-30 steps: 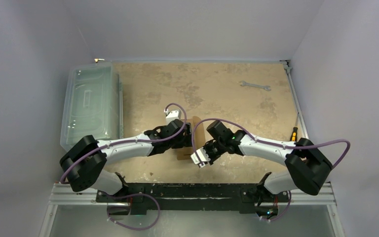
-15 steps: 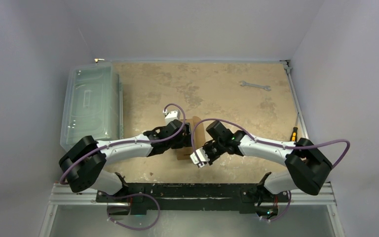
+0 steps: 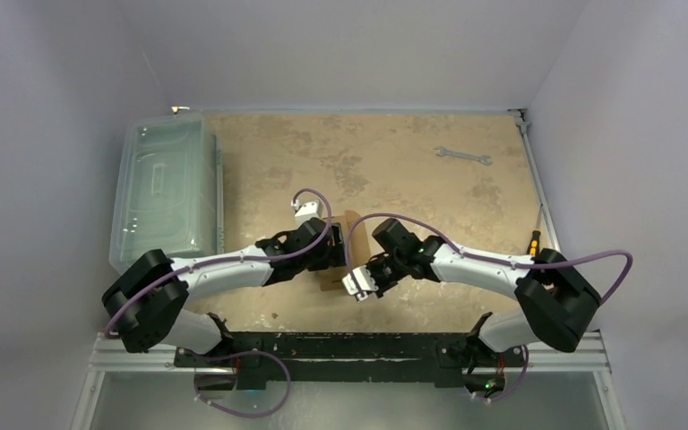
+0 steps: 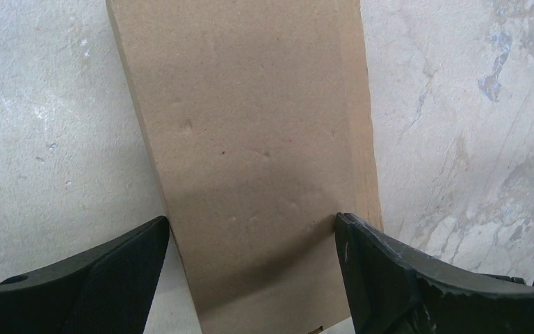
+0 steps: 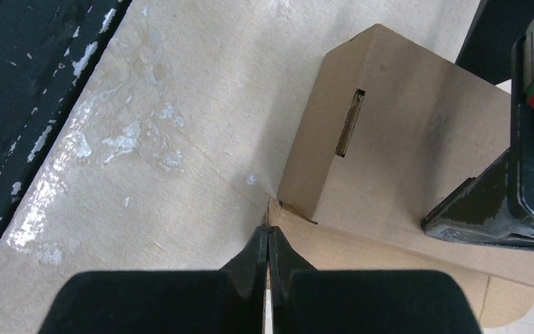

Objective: Fold the paper box

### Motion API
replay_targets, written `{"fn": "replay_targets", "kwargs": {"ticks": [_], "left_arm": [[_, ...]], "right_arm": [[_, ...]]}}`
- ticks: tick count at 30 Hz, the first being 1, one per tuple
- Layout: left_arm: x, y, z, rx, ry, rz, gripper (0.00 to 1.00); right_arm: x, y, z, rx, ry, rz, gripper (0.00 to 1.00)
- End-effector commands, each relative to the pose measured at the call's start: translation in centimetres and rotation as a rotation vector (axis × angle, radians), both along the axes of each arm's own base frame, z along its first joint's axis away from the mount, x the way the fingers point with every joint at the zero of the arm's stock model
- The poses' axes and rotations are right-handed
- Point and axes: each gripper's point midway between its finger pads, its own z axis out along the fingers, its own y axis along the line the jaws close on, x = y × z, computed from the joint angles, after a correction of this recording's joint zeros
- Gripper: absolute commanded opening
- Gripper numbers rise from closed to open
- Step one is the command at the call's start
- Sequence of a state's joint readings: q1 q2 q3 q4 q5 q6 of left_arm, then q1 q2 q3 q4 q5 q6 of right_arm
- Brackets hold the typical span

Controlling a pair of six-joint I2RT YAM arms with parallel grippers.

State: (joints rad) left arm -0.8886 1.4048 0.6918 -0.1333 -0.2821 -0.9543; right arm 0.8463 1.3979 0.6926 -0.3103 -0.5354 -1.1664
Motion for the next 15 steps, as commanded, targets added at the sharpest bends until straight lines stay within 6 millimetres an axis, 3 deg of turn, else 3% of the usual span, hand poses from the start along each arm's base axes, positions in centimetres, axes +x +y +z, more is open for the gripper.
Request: {"fn": "replay_targets", "kwargs": {"ticks": [1, 15], "left_arm": [[-0.2, 0.8, -0.2, 0.001, 0.007, 0.013, 0.87], [-0.2, 1.1, -0.3, -0.007, 0.007, 0.027, 0.87]], "right_arm": [[1.2, 1.2, 1.1, 0.018, -0.007, -0.048, 0.0], [2.3, 1.4, 1.3, 0.0, 0.091, -0.18, 0.0]]}}
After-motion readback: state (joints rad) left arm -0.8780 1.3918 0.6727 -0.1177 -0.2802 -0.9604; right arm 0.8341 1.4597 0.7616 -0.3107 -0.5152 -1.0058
